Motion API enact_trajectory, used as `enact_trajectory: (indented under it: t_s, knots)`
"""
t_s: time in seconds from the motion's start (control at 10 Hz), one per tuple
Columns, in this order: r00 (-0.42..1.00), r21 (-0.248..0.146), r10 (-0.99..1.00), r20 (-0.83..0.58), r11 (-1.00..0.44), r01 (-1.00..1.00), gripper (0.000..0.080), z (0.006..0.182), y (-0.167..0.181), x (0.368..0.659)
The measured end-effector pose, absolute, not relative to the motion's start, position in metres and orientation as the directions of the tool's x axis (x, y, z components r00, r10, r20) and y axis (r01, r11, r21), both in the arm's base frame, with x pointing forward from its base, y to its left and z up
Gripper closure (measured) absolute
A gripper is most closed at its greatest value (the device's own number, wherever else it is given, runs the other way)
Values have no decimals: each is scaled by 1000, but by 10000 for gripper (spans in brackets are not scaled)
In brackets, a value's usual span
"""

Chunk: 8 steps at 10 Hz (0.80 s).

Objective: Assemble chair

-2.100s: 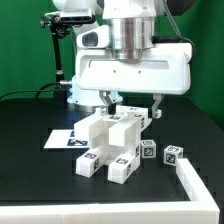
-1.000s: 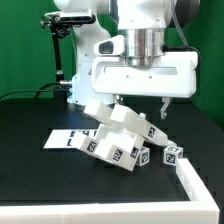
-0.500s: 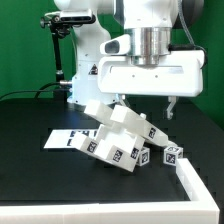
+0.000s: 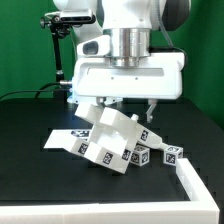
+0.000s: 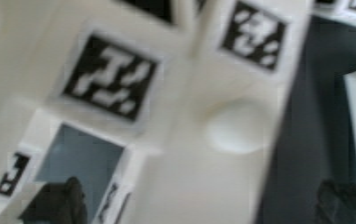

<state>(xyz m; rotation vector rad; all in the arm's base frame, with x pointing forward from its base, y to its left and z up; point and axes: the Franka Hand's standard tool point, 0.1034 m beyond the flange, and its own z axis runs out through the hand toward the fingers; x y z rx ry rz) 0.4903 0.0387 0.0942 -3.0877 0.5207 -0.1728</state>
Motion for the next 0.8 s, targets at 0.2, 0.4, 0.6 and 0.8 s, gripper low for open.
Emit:
enact_trajectory:
  t_s: [0.2, 0.4, 0.6, 0.8]
  knots:
    - [948, -4, -299, 110, -954, -301, 151, 86, 23, 493]
    - [953, 3, -283, 111, -958, -285, 151, 85, 16, 497]
    - [953, 4, -282, 110, -959, -284, 151, 84, 17, 497]
    - [956, 9, -270, 113, -962, -273, 151, 83, 15, 498]
